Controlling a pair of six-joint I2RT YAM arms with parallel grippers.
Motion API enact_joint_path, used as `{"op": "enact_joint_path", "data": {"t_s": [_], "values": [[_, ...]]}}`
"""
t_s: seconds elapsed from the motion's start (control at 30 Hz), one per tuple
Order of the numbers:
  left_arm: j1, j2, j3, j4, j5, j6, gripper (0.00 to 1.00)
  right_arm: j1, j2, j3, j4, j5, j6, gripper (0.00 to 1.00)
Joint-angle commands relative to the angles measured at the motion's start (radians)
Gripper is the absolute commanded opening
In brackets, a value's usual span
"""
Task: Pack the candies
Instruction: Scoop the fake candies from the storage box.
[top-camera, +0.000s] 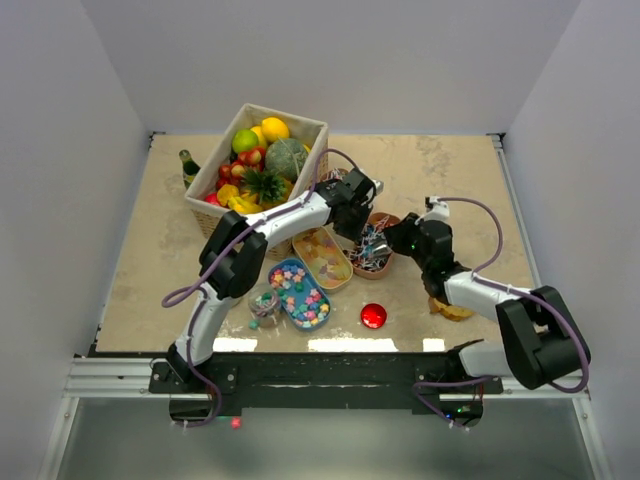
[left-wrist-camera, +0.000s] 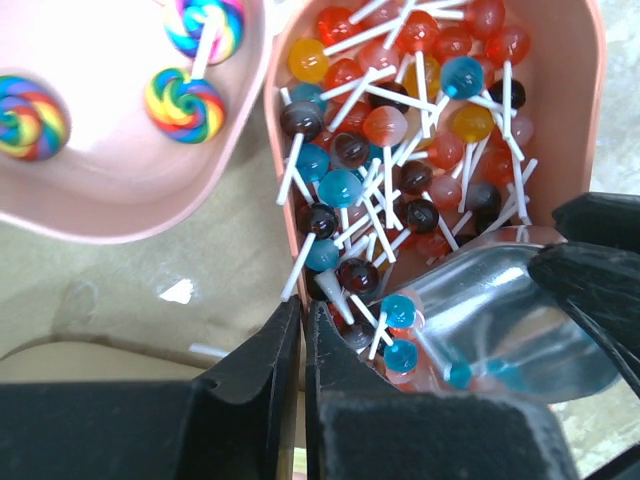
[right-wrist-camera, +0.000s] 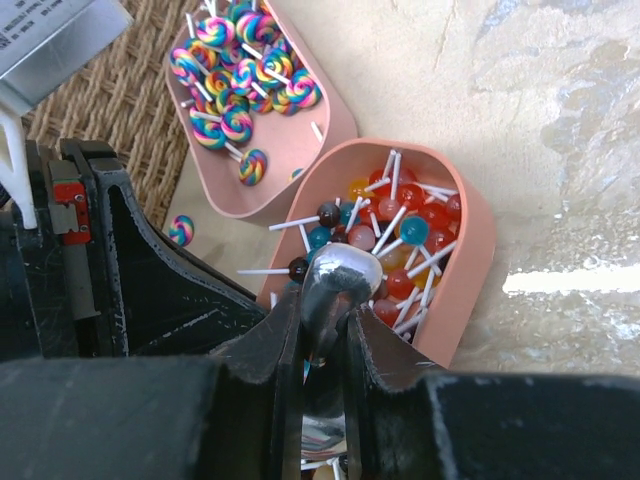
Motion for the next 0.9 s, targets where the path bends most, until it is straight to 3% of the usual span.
{"op": "enact_joint_path", "data": {"t_s": [0.0,0.3,0.87], "values": [[0.031,-0.070,0.041,-0.094,-0.178,0.082,0.00,0.024,0.030,-0.068,0.107,0.091,-0.060,0.00],[0.031,-0.067,0.070,-0.120,-0.201,0.089,0.00,0.145,0.159,-0.091,0.306,0.119,-0.061,0.00],[0.032,-0.058,0.078,-0.128,-0.178,0.063,0.00,0.150,0.367,-0.215,0.593,0.134,0.225,0.00]]}}
